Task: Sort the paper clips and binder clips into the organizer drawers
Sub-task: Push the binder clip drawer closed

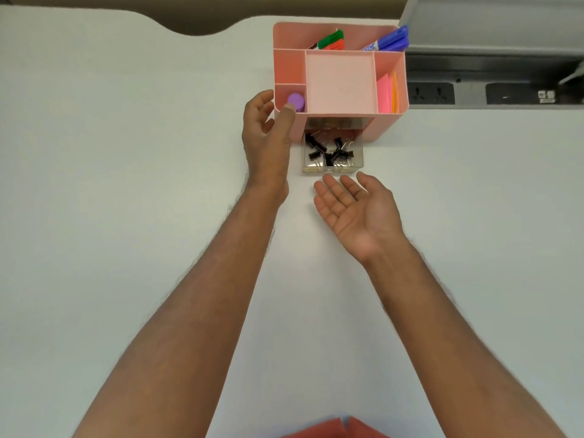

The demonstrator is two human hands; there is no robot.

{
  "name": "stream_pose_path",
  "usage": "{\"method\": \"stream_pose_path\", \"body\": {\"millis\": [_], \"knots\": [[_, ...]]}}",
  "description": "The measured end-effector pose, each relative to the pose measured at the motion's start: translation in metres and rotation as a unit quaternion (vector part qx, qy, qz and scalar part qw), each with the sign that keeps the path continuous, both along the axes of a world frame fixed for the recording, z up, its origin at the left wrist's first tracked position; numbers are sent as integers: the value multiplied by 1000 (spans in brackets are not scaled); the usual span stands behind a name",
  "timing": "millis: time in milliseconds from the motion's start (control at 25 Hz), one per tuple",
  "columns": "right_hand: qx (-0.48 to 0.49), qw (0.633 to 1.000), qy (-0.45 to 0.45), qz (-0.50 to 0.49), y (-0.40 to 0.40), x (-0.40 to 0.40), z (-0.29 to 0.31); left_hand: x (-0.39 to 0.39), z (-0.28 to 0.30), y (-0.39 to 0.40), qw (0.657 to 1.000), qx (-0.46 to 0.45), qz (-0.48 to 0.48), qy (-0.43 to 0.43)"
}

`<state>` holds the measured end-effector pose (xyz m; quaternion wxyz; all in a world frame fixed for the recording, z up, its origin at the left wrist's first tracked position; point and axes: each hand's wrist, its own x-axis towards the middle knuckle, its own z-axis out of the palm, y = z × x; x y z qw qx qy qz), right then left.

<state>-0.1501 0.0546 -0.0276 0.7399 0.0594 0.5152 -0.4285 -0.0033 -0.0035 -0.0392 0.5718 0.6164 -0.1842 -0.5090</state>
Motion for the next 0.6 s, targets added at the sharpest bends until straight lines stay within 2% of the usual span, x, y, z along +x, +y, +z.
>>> {"method": "stream_pose_path", "body": {"millis": [160, 600], "knots": [[2, 1000, -26, 1, -26, 4, 8, 1, -1, -1, 1000, 1, 2, 2], [-25, 999, 8, 23, -61, 14, 11, 0, -3, -3, 1000, -9, 1, -15]]}}
